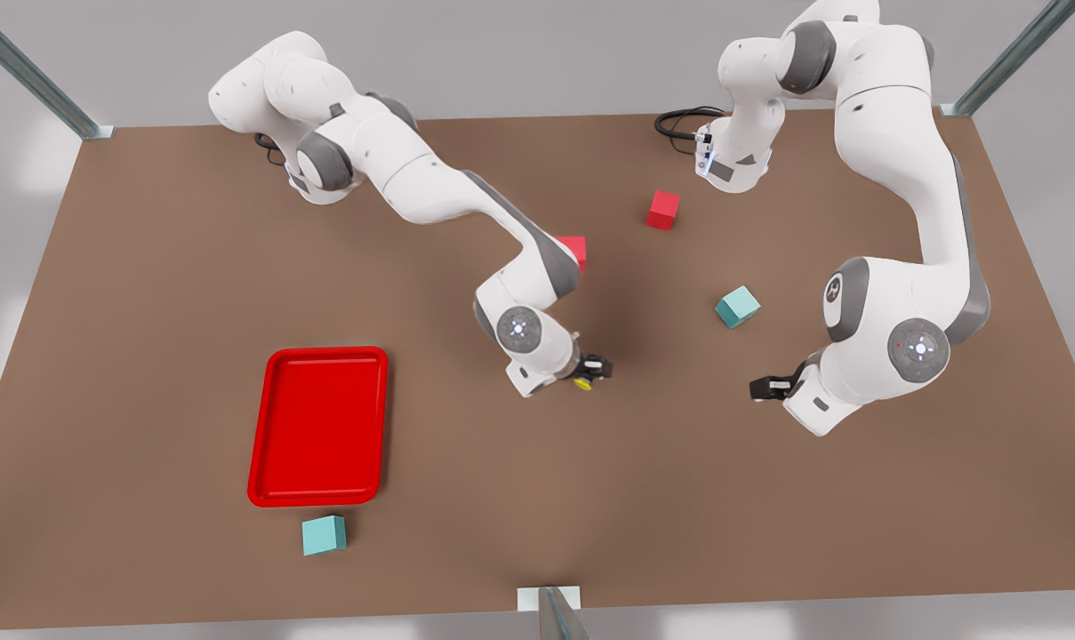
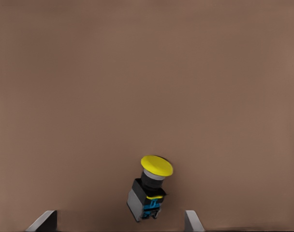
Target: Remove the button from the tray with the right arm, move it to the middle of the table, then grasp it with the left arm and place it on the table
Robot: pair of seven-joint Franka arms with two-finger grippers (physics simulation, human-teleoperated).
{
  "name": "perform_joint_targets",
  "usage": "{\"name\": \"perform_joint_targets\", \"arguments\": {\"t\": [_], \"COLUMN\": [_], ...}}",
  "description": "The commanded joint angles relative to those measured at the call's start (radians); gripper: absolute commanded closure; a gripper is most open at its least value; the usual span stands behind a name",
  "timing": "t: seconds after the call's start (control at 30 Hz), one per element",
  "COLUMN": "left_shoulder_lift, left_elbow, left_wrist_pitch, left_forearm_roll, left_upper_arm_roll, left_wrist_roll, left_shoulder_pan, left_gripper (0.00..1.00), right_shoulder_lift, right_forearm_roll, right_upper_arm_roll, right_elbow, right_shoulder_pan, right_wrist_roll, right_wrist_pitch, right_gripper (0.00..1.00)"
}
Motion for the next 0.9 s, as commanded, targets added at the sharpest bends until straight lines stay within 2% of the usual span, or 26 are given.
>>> {"name": "perform_joint_targets", "arguments": {"t": [0.0, 0.03, 0.07, 0.1, 0.13, 0.17, 0.2, 0.23, 0.33, 0.37, 0.4, 0.43, 0.47, 0.5, 0.6, 0.63, 0.7, 0.77, 0.87], "left_shoulder_lift": [-0.003, -0.010, -0.012, 0.020, 0.071, 0.072, 0.092, 0.123, 0.210, 0.211, 0.210, 0.210, 0.210, 0.210, 0.212, 0.212, 0.214, 0.273, 0.313], "left_elbow": [0.007, 0.002, 0.008, 0.014, 0.059, 0.062, 0.059, 0.063, 0.091, 0.100, 0.100, 0.099, 0.097, 0.097, 0.092, 0.088, 0.085, 0.094, 0.088], "left_wrist_pitch": [-0.012, -0.031, -0.113, -0.101, -0.107, -0.120, -0.110, -0.095, 0.015, 0.015, 0.014, 0.009, 0.008, 0.003, 0.008, 0.008, 0.000, 0.014, 0.015], "left_forearm_roll": [0.001, -0.002, -0.001, -0.007, -0.013, -0.033, -0.031, -0.031, -0.028, -0.028, -0.028, -0.025, -0.025, -0.025, -0.021, -0.018, 0.107, 0.188, 0.202], "left_upper_arm_roll": [-0.004, -0.009, -0.009, -0.023, -0.026, -0.030, -0.032, -0.032, -0.041, -0.035, -0.035, -0.035, -0.035, -0.035, -0.033, -0.033, -0.033, -0.036, -0.037], "left_wrist_roll": [0.021, -0.051, -0.134, -0.128, -0.125, -0.125, -0.125, -0.118, -0.006, 0.030, 0.031, 0.030, 0.030, 0.031, 0.033, 0.054, 0.166, 0.215, 0.295], "left_shoulder_pan": [-0.035, -0.079, -0.173, -0.241, -0.299, -0.342, -0.371, -0.376, -0.374, -0.370, -0.368, -0.371, -0.370, -0.370, -0.370, -0.370, -0.377, -0.411, -0.412], "left_gripper": [0.00, 0.00, 0.00, 0.00, 0.00, 0.00, 0.00, 0.00, 0.00, 0.00, 0.00, 0.00, 0.00, 0.00, 0.00, 0.00, 0.00, 0.01, 0.01], "right_shoulder_lift": [-0.082, -0.194, -0.292, -0.396, -0.488, -0.579, -0.614, -0.613, -0.654, -0.668, -0.737, -0.787, -0.815, -0.870, -0.823, -0.824, -0.815, -0.817, -0.812], "right_forearm_roll": [-0.009, -0.069, -0.201, -0.394, -0.509, -0.532, -0.540, -0.632, -0.667, -0.667, -0.608, -0.540, -0.540, -0.541, -0.551, -0.561, -0.584, -0.589, -0.589], "right_upper_arm_roll": [0.041, 0.107, 0.251, 0.535, 0.670, 0.678, 0.678, 0.676, 0.676, 0.658, 0.351, 0.216, 0.219, 0.221, 0.221, 0.224, 0.236, 0.244, 0.242], "right_elbow": [-0.032, -0.130, -0.262, -0.444, -0.612, -0.731, -0.742, -0.679, -0.618, -0.601, -0.607, -0.619, -0.636, -0.725, -0.669, -0.675, -0.685, -0.676, -0.669], "right_shoulder_pan": [-0.075, -0.155, -0.301, -0.616, -0.839, -0.963, -1.052, -1.069, -1.194, -1.177, -0.921, -0.827, -0.838, -0.830, -0.826, -0.819, -0.813, -0.815, -0.830], "right_wrist_roll": [0.290, 0.200, 0.094, -0.028, -0.151, -0.341, -0.490, -0.521, -0.693, -0.711, -0.805, -0.843, -0.843, -0.843, -0.848, -0.846, -0.849, -0.846, -0.886], "right_wrist_pitch": [-0.095, -0.146, -0.182, -0.181, -0.184, -0.210, -0.325, -0.439, -0.488, -0.491, -0.512, -0.514, -0.512, -0.476, -0.457, -0.379, -0.299, -0.305, -0.268], "right_gripper": [0.00, 0.00, 0.00, 0.00, 0.00, 0.00, 0.00, 0.00, 0.00, 0.00, 0.00, 0.00, 0.00, 0.00, 0.00, 0.00, 0.00, 0.00, 0.00]}}
